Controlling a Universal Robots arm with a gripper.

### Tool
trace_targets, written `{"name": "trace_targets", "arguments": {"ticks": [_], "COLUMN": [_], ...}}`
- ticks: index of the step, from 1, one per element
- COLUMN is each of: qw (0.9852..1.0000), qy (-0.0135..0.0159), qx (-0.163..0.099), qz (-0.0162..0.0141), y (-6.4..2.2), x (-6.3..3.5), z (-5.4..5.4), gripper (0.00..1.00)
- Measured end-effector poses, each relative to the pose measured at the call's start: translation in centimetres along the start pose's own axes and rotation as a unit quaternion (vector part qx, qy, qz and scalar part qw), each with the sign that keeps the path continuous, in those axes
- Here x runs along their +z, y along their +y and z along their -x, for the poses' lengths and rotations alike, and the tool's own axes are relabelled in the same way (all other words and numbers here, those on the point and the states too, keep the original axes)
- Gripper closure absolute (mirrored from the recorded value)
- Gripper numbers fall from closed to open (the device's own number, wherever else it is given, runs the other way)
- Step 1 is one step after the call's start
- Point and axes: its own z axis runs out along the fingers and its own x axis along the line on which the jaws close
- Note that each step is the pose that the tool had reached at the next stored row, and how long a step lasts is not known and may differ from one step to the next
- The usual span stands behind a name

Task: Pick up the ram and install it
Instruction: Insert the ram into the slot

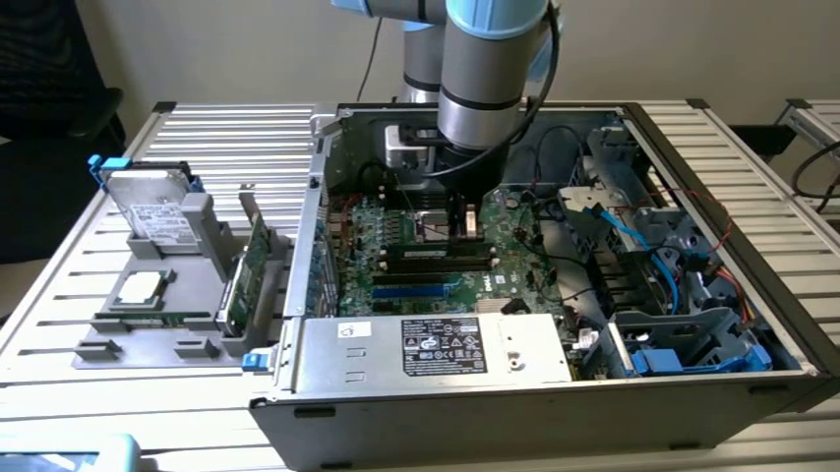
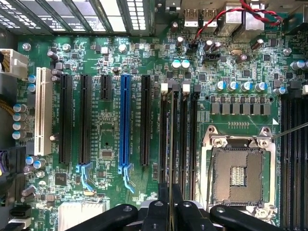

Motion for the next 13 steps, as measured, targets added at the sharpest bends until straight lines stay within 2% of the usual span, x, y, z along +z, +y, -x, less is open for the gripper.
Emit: {"name": "trace_targets", "arguments": {"ticks": [13], "qw": [1.0000], "qy": [-0.0001], "qx": [-0.001], "qz": [-0.0001], "y": [-0.05], "x": [0.15], "z": [-0.12], "gripper": [0.86]}}
